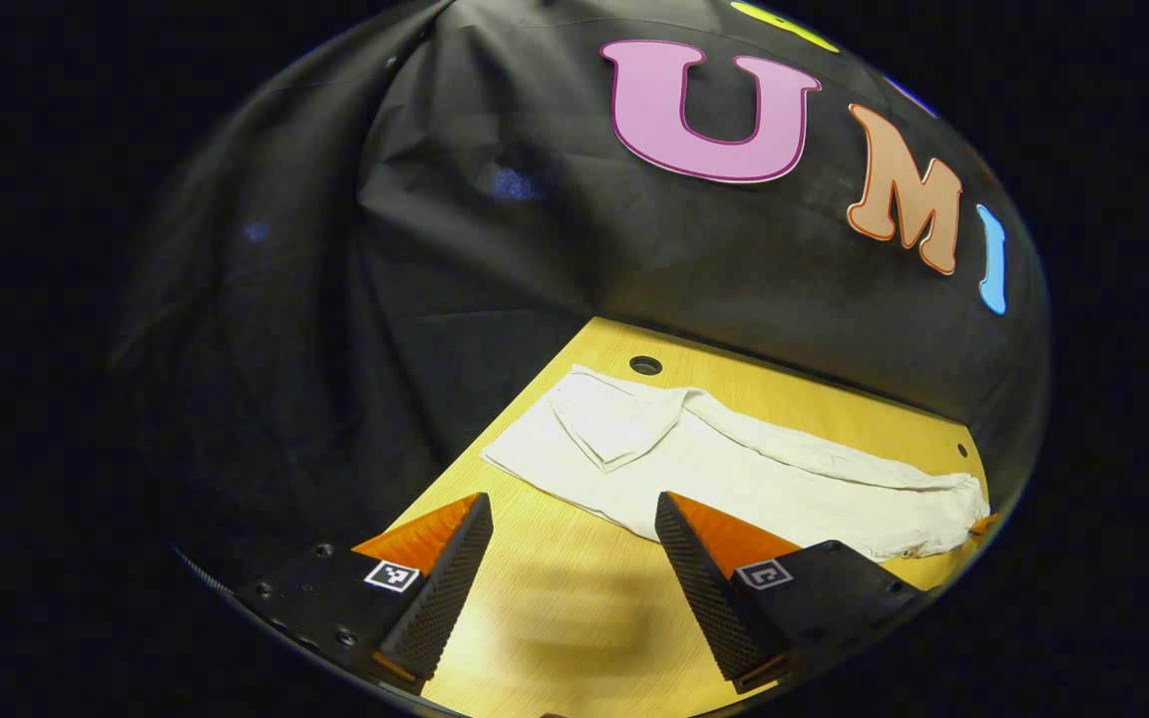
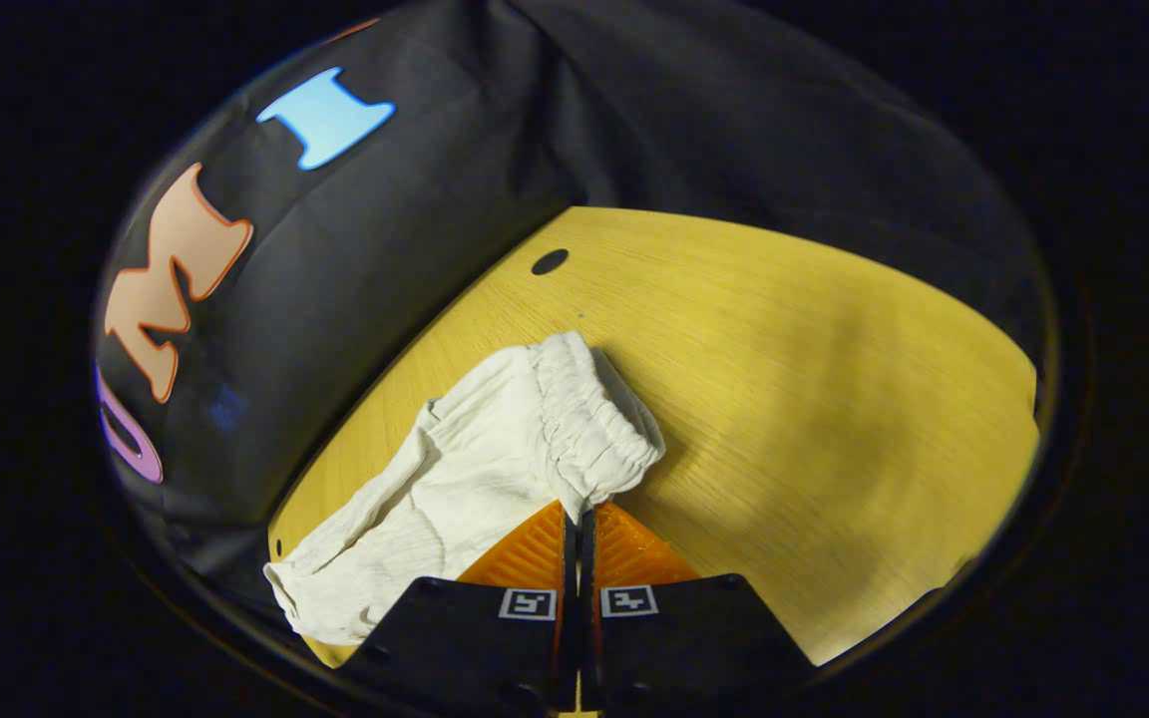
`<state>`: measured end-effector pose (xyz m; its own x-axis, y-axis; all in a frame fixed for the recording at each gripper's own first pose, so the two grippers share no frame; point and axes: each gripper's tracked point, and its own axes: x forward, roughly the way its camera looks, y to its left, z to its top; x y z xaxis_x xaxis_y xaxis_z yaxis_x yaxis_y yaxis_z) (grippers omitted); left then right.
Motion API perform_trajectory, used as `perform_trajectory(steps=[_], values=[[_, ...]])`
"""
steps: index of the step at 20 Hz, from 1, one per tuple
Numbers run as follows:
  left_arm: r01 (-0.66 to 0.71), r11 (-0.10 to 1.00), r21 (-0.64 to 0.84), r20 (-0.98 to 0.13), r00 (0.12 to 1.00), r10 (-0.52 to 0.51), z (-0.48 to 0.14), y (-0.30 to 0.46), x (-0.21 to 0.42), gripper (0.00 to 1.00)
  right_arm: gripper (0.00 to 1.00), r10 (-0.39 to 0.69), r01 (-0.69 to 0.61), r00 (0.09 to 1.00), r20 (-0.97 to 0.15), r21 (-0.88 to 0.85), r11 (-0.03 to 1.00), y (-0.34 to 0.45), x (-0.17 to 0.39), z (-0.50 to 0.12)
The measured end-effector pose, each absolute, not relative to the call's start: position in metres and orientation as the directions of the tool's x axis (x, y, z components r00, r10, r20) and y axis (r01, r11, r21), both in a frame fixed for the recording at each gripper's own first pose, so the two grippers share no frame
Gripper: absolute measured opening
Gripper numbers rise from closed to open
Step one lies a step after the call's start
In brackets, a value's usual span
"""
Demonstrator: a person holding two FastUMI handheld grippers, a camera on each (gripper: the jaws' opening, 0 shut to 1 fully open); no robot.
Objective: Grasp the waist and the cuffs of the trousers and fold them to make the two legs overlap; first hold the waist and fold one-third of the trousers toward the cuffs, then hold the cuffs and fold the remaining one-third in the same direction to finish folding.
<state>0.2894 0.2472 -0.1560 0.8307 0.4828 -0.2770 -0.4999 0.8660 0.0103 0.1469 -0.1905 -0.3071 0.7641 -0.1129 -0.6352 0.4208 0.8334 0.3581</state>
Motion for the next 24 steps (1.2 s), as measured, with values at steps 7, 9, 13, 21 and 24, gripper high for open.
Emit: perform_trajectory(steps=[7,9,13,21,24], values=[[-0.478,0.879,0.000,-0.264,0.848,0.461,-0.158,0.246,0.290,0.99,0.02,-0.082,0.188,0.889,-0.450,0.196,0.962,-0.171,0.160,-0.200],[-0.470,0.883,0.000,-0.264,0.852,0.453,-0.158,0.245,0.289,0.99,0.01,-0.035,0.106,0.910,-0.412,0.150,0.983,-0.165,0.155,-0.158],[-0.460,0.888,-0.008,-0.264,0.857,0.442,-0.156,0.243,0.287,0.99,0.02,0.099,-0.101,0.937,-0.334,0.013,0.995,-0.128,0.151,-0.088],[-0.459,0.888,-0.029,-0.247,0.864,0.439,-0.157,0.247,0.286,0.99,0.02,0.460,-0.533,0.795,-0.395,-0.092,0.841,-0.067,0.106,-0.015],[-0.472,0.881,-0.033,-0.250,0.858,0.449,-0.159,0.249,0.284,0.99,0.02,0.479,-0.600,0.717,-0.507,-0.098,0.794,-0.085,0.104,-0.034]])
